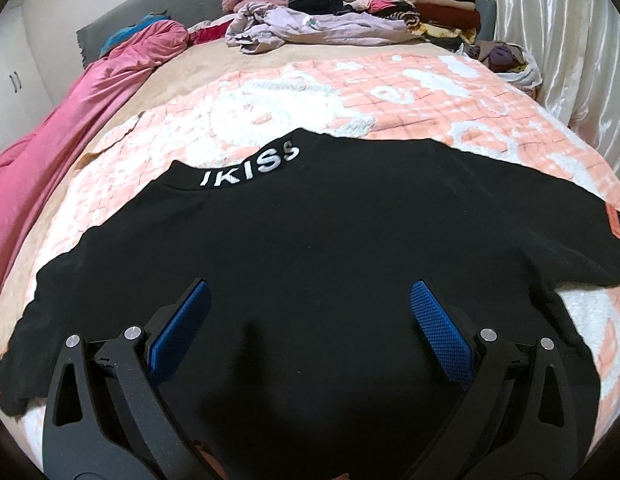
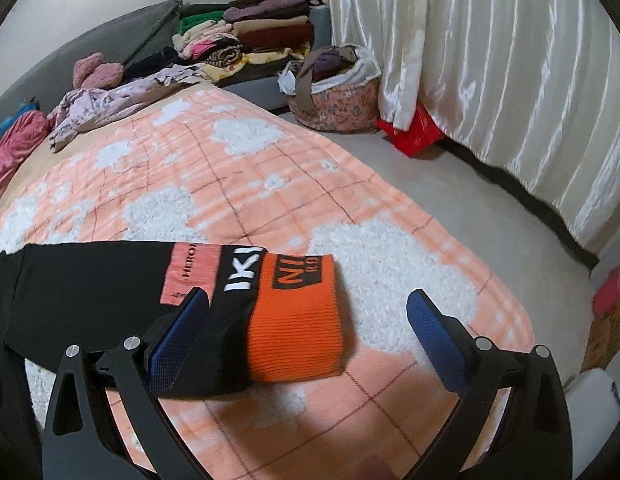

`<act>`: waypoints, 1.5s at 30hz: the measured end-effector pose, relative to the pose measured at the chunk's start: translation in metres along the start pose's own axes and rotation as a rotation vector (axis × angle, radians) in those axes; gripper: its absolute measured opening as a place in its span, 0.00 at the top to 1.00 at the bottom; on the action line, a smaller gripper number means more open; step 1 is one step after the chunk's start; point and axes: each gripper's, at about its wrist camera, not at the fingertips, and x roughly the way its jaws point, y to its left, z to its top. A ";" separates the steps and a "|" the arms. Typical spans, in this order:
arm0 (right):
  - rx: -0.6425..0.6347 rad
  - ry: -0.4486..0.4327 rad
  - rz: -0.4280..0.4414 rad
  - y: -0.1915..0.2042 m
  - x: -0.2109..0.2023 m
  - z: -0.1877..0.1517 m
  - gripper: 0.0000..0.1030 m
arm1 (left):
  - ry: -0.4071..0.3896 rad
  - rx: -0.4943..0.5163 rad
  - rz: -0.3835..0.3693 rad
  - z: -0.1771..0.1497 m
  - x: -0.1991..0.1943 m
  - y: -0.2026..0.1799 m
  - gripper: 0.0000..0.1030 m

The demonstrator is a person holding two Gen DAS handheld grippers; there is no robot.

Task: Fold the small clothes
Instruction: 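Move the right gripper to the orange sleeve cuff and grasp it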

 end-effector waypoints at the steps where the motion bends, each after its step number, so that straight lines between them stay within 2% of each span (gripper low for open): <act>1: 0.003 0.006 0.014 -0.002 0.002 0.000 0.04 | 0.004 -0.005 0.002 0.000 0.003 0.001 0.09; 6: 0.014 0.033 0.045 -0.006 0.011 0.003 0.06 | 0.008 -0.008 0.006 -0.003 0.009 0.003 0.09; 7: 0.018 0.037 0.044 -0.007 0.012 0.003 0.13 | 0.008 -0.007 0.007 -0.003 0.009 0.002 0.09; 8: 0.013 0.042 0.037 -0.007 0.014 0.004 0.27 | 0.008 -0.004 0.011 -0.003 0.010 0.002 0.09; 9: 0.007 0.051 0.032 -0.007 0.016 0.004 0.32 | 0.010 -0.001 0.012 -0.004 0.012 0.001 0.09; 10: 0.007 0.071 0.042 -0.007 0.021 0.004 0.45 | 0.012 0.000 0.010 -0.005 0.014 0.001 0.09; 11: 0.016 0.098 0.077 -0.008 0.026 0.004 0.53 | 0.016 0.001 0.007 -0.006 0.017 0.000 0.09; 15: 0.084 0.151 0.160 -0.014 0.042 0.001 0.60 | 0.035 -0.004 0.006 -0.011 0.027 -0.001 0.09; 20: 0.160 0.144 0.319 -0.022 0.038 0.000 0.89 | 0.019 -0.072 -0.038 -0.015 0.021 0.009 0.09; 26: 0.121 0.053 0.374 -0.007 0.004 0.005 0.91 | -0.031 -0.097 -0.030 -0.017 0.005 0.019 0.09; 30: 0.068 -0.002 0.418 0.019 -0.022 0.014 0.91 | -0.054 -0.097 -0.011 -0.020 -0.006 0.027 0.09; 36: -0.022 -0.038 0.519 0.079 -0.055 0.024 0.91 | -0.099 -0.120 0.001 -0.027 -0.019 0.049 0.09; 45: -0.152 -0.031 0.639 0.175 -0.085 0.026 0.91 | -0.136 -0.192 0.009 -0.038 -0.027 0.088 0.09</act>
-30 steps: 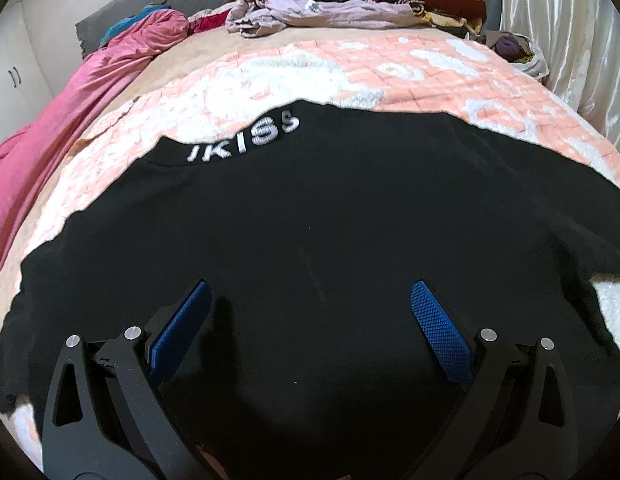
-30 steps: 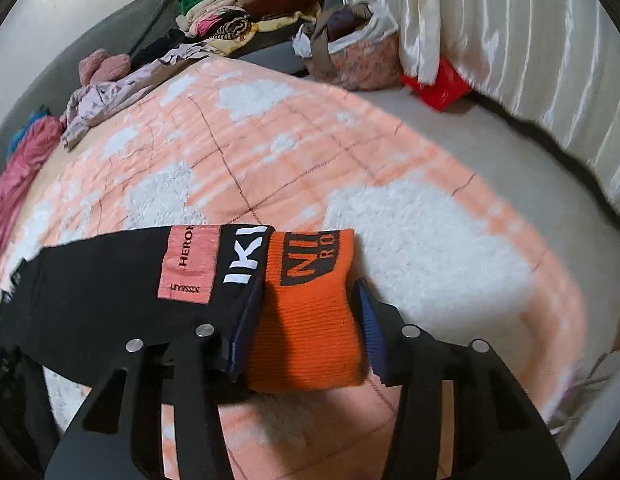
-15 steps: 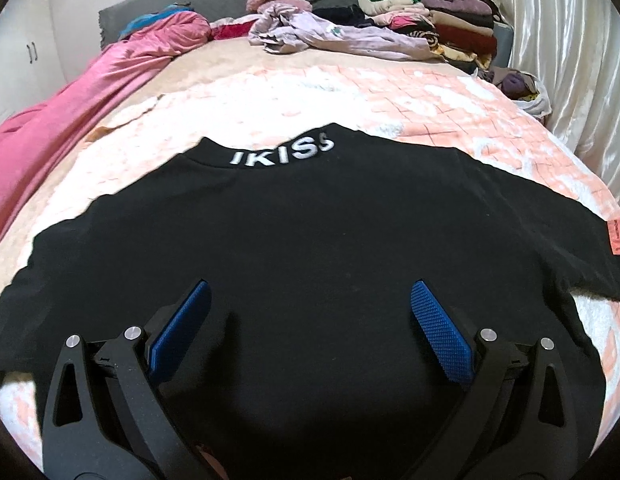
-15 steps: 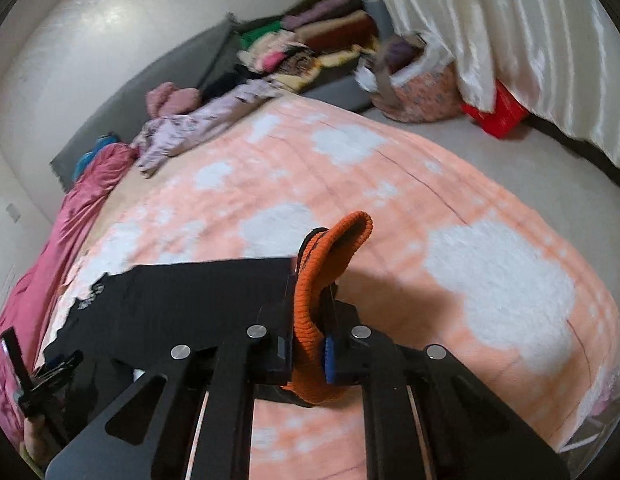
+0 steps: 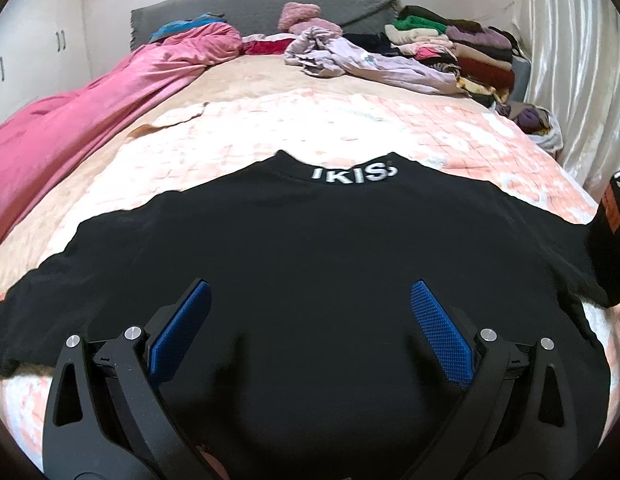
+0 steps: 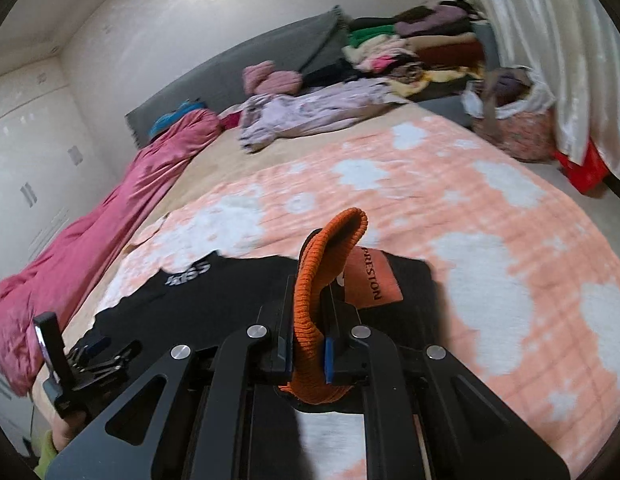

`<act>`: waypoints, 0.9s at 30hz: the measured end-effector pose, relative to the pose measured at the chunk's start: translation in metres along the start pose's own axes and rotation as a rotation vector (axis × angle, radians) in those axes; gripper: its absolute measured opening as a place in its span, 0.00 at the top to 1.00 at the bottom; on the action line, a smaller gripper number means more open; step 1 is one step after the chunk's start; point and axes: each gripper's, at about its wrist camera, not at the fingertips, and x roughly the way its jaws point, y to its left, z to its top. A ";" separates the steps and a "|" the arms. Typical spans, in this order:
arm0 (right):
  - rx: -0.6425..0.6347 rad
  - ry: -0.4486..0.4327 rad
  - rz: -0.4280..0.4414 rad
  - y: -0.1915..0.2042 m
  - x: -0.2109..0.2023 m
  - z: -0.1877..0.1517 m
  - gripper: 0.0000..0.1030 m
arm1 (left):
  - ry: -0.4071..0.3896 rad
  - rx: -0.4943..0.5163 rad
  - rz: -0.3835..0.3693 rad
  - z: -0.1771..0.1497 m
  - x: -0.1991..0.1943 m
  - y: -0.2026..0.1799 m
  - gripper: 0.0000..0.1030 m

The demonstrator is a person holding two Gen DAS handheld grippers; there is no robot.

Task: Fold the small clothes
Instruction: 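Move the right gripper to the orange sleeve cuff and grasp it, then carry the cuff across the chest with the right gripper and release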

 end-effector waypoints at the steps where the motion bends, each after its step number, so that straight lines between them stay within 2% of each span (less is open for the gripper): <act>1: -0.010 0.009 0.012 0.010 0.005 0.001 0.91 | 0.003 -0.009 -0.003 -0.001 0.001 0.004 0.09; 13: -0.124 0.107 0.093 0.113 0.071 -0.002 0.91 | 0.013 -0.053 -0.068 -0.008 0.001 0.034 0.09; 24: -0.143 0.195 0.138 0.165 0.128 -0.012 0.91 | 0.023 -0.041 -0.129 -0.012 0.000 0.031 0.09; 27: -0.150 0.213 0.151 0.176 0.138 -0.016 0.90 | 0.025 -0.047 -0.167 -0.012 0.001 0.032 0.09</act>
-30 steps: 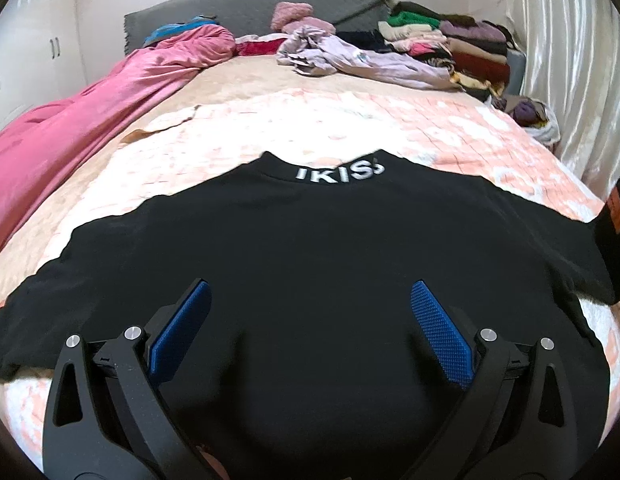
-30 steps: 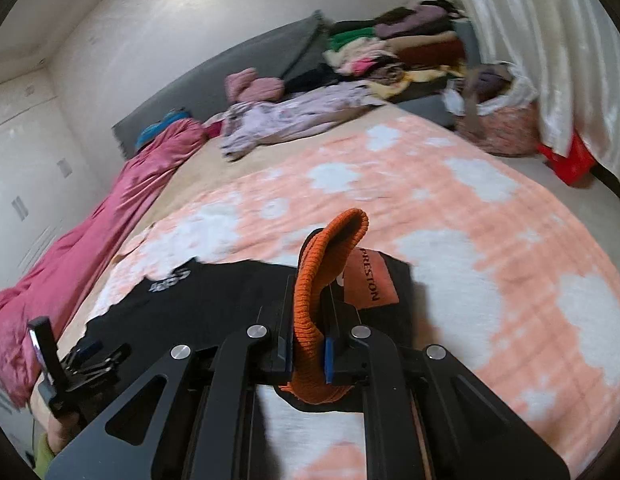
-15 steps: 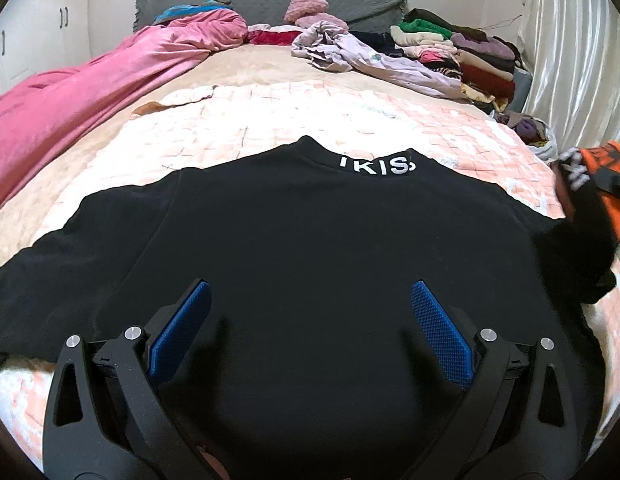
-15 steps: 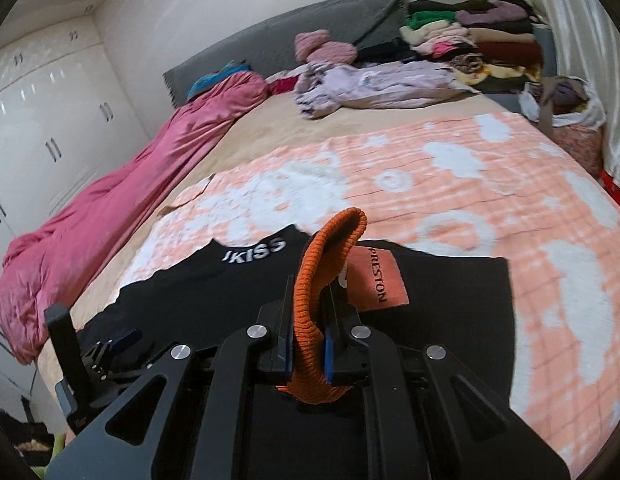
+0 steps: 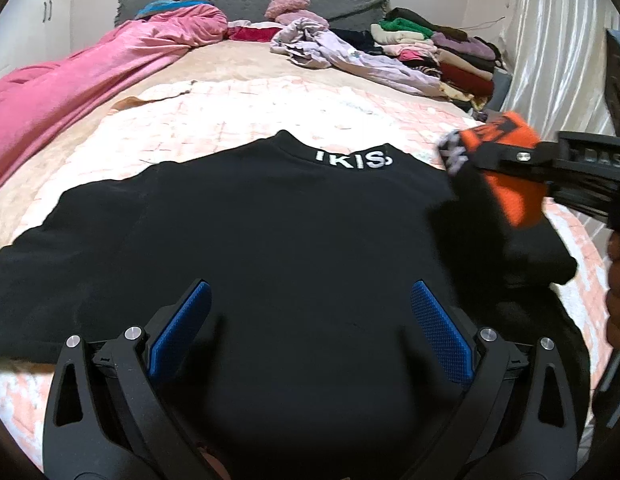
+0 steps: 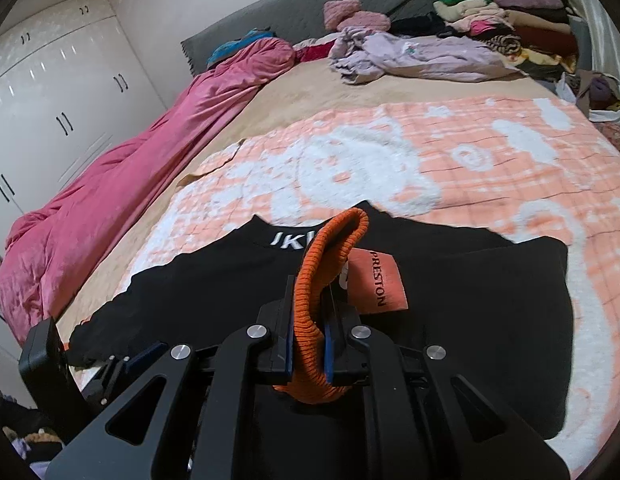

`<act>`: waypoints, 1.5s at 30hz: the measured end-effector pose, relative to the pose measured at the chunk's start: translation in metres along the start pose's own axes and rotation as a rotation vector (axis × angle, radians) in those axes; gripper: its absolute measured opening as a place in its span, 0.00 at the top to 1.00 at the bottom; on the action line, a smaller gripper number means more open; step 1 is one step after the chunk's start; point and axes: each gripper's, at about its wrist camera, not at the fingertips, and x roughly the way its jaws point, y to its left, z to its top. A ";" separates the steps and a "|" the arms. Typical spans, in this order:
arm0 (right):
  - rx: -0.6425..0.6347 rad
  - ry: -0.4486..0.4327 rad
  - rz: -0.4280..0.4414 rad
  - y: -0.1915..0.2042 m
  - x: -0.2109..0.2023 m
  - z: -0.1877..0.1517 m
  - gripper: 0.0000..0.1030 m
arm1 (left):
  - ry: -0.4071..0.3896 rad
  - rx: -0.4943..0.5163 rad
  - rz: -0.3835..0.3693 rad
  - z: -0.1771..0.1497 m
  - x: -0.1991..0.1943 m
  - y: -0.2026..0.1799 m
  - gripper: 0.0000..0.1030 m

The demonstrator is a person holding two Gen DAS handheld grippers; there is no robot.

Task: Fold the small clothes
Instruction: 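Carry the cuff across the chest with the right gripper and release, then grasp the laid cuff with the left gripper and straighten it on the chest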

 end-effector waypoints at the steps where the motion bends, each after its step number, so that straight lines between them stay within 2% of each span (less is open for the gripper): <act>1: -0.003 0.005 0.004 0.002 0.003 0.000 0.88 | 0.001 -0.006 -0.014 0.000 0.000 0.001 0.09; 6: -0.018 0.017 0.030 0.014 0.015 -0.001 0.79 | 0.007 -0.021 -0.046 -0.001 0.002 0.002 0.09; 10: -0.014 -0.016 0.043 0.012 0.007 -0.001 0.62 | 0.019 -0.044 -0.081 0.001 0.007 0.006 0.09; 11: -0.012 -0.024 0.040 0.010 0.004 -0.001 0.61 | 0.029 -0.062 -0.096 0.001 0.010 0.008 0.09; 19: 0.047 -0.108 -0.082 -0.033 -0.036 -0.023 0.55 | 0.083 -0.136 -0.204 0.016 0.033 0.005 0.10; 21: 0.067 -0.128 -0.111 -0.046 -0.047 -0.031 0.53 | 0.093 -0.137 -0.194 0.020 0.040 -0.001 0.11; 23: 0.096 -0.145 -0.137 -0.058 -0.057 -0.041 0.47 | 0.097 -0.143 -0.182 0.025 0.046 -0.005 0.17; 25: 0.136 -0.160 -0.168 -0.071 -0.065 -0.051 0.47 | 0.085 -0.130 -0.174 0.027 0.048 -0.007 0.42; 26: 0.151 -0.159 -0.173 -0.075 -0.066 -0.055 0.46 | 0.084 -0.124 -0.166 0.026 0.050 -0.007 0.49; 28: 0.165 -0.145 -0.177 -0.080 -0.066 -0.060 0.46 | 0.066 -0.118 -0.187 0.026 0.048 -0.003 0.84; 29: 0.166 -0.140 -0.181 -0.081 -0.065 -0.062 0.46 | 0.050 -0.112 -0.192 0.027 0.044 -0.002 0.89; 32: 0.177 -0.134 -0.173 -0.080 -0.063 -0.063 0.45 | -0.010 -0.093 -0.207 0.030 0.030 0.001 0.94; 38: 0.152 -0.127 -0.159 -0.072 -0.058 -0.063 0.45 | -0.103 -0.068 -0.136 0.039 -0.006 0.015 0.94; 42: 0.158 -0.108 -0.157 -0.072 -0.052 -0.066 0.43 | -0.099 -0.109 -0.085 0.037 -0.016 0.038 0.94; 45: 0.142 -0.102 -0.183 -0.071 -0.048 -0.066 0.43 | -0.078 -0.151 -0.058 0.033 -0.013 0.054 0.98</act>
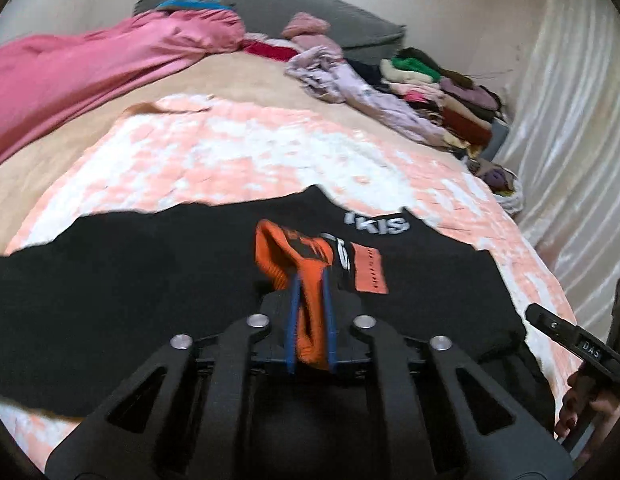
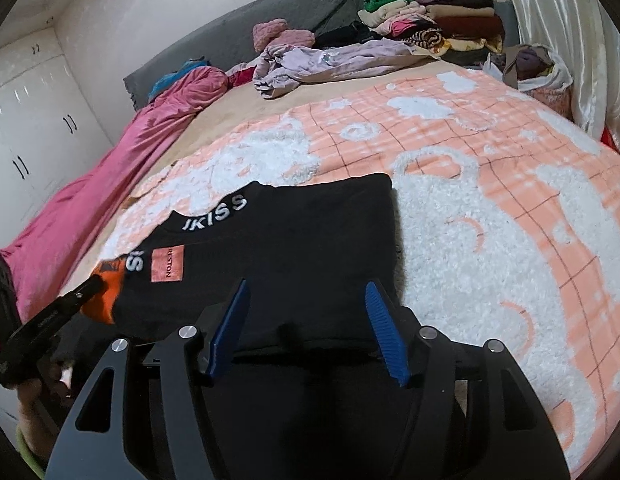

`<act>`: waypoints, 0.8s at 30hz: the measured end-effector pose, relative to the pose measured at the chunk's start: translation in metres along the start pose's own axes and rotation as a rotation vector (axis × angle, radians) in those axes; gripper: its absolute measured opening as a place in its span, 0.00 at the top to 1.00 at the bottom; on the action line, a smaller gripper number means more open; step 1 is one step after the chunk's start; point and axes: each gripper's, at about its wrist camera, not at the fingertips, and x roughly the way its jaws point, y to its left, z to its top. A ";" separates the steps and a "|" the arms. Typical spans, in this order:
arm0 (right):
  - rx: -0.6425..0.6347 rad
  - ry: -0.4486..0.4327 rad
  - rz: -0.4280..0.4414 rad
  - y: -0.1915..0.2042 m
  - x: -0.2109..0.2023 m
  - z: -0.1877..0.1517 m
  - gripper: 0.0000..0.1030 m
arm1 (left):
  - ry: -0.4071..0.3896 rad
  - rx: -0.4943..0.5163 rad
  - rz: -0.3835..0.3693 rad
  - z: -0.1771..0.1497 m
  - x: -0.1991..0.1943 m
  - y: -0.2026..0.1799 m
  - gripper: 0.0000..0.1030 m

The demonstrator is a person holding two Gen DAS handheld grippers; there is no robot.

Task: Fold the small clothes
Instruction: 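Grasp the laid cuff with the left gripper and straighten it on the chest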

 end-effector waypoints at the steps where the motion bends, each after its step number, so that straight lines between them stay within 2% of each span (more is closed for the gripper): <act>1: -0.010 -0.001 -0.010 0.002 0.001 0.000 0.43 | 0.003 -0.002 0.016 0.000 0.002 0.003 0.98; 7: -0.055 0.007 -0.013 0.014 0.010 0.003 0.43 | 0.054 -0.028 0.055 -0.008 0.019 0.020 0.98; 11: -0.067 0.007 -0.017 0.017 0.016 0.006 0.43 | 0.047 -0.042 0.029 -0.008 0.015 0.022 0.96; 13: -0.064 -0.002 -0.030 0.015 0.016 0.007 0.43 | 0.049 -0.048 0.005 -0.008 0.014 0.022 0.62; 14: -0.060 -0.003 -0.035 0.014 0.016 0.007 0.43 | 0.059 -0.046 -0.001 -0.009 0.017 0.022 0.59; 17: -0.042 0.002 -0.042 0.007 0.016 0.006 0.43 | 0.098 -0.053 -0.032 -0.013 0.027 0.019 0.59; 18: -0.040 0.002 -0.045 0.006 0.016 0.006 0.43 | 0.103 -0.051 -0.028 -0.014 0.030 0.017 0.64; 19: -0.037 0.004 -0.047 0.005 0.016 0.006 0.43 | 0.102 -0.041 -0.015 -0.014 0.032 0.015 0.87; 20: -0.036 0.005 -0.047 0.004 0.015 0.005 0.43 | 0.097 -0.038 -0.006 -0.015 0.033 0.014 0.96; 24: -0.049 -0.004 -0.063 0.003 0.012 0.005 0.43 | 0.033 -0.067 -0.036 -0.011 0.016 0.016 0.97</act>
